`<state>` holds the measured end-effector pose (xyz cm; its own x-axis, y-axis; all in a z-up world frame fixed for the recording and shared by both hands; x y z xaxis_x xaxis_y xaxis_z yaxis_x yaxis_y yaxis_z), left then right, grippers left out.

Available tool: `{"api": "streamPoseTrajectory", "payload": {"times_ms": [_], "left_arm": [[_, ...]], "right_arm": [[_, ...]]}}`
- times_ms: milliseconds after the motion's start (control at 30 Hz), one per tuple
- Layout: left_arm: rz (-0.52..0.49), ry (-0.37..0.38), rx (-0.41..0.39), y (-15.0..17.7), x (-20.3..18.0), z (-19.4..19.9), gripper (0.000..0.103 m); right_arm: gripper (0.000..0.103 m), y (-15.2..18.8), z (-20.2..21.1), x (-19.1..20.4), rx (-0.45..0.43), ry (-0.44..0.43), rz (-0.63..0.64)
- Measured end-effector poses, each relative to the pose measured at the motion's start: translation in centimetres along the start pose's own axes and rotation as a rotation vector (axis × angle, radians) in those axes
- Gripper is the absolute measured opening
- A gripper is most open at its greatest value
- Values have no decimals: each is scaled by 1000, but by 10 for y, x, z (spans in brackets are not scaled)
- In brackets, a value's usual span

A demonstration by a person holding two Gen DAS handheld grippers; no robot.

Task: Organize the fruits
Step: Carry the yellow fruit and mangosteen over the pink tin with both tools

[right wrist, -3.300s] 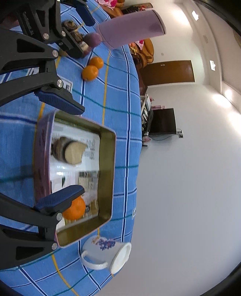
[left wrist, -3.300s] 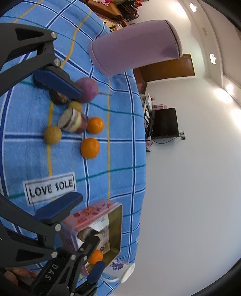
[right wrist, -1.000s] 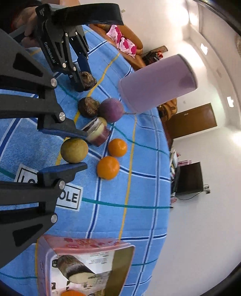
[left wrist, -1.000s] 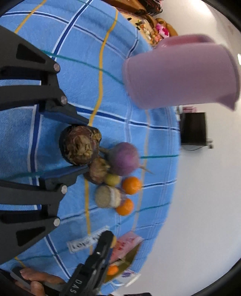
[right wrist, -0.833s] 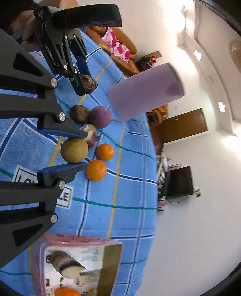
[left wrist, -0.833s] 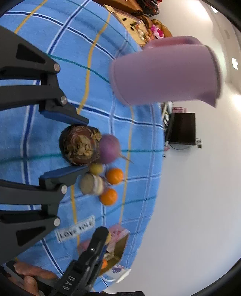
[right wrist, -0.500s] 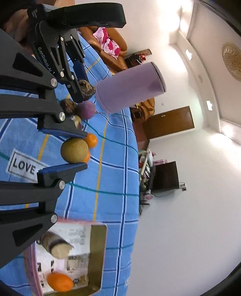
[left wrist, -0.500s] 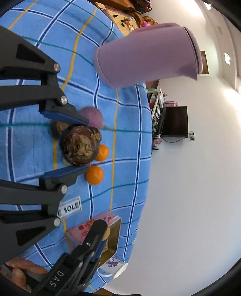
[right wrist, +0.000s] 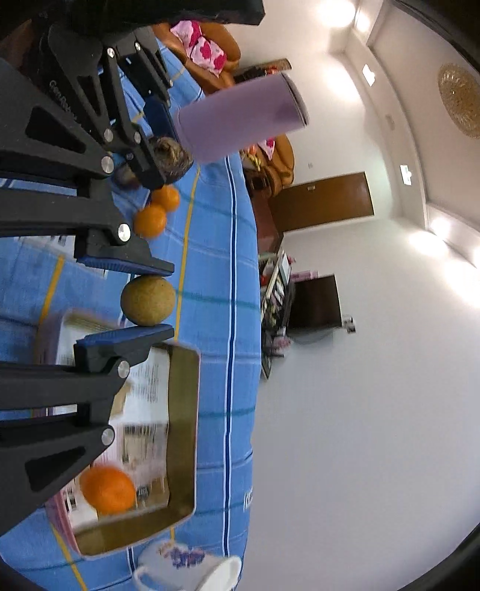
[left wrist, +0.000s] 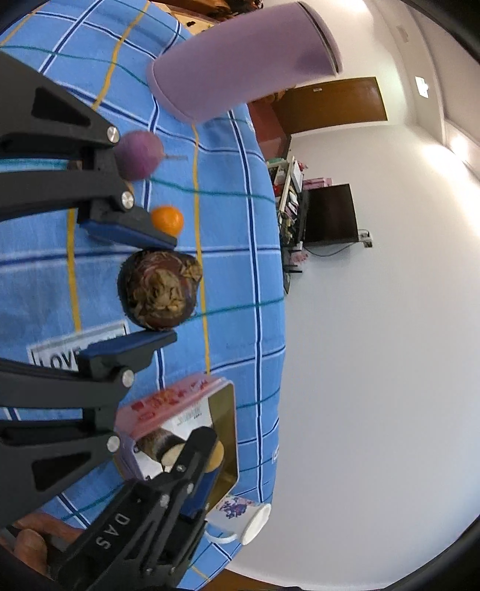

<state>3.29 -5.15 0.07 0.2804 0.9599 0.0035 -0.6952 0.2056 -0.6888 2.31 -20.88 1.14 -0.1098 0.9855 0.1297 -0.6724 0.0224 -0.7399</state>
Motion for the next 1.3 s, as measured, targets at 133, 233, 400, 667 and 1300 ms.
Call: {"api": "streamPoseTrajectory", "payload": {"times_ms": [133,233,400,667,1300], "left_arm": [[-5,13,6,-4,-17,-7,45],[-14,17,7,-7,-28,-10,45],[-21,30,5,-12,-45,-15,45],[-40,51,3,-19,-70,-22,45],[-80,108,9,-41,-130,-40,45]], "right_arm": [[28,0,5,-21,-6,23,-32],[28,-1,8,-31,-11,40,-41],[28,-3,14,-41,-26,79,-27],[28,-3,20,-67,-36,132,-62],[28,-3,23,-133,-22,270,-152]]}}
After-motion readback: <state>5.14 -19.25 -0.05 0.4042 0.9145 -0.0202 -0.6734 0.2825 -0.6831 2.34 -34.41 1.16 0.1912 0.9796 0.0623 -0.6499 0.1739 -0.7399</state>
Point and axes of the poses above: each gripper's, at about its wrist camera, not at the fingertips, and z roughly against the way its jaws point, x to its left, y to its underside, the point moved 3 cm from there along -z, roughly the way its jaws point, and after that the axes turned 13 degrees about x, right-handed, at the moved point
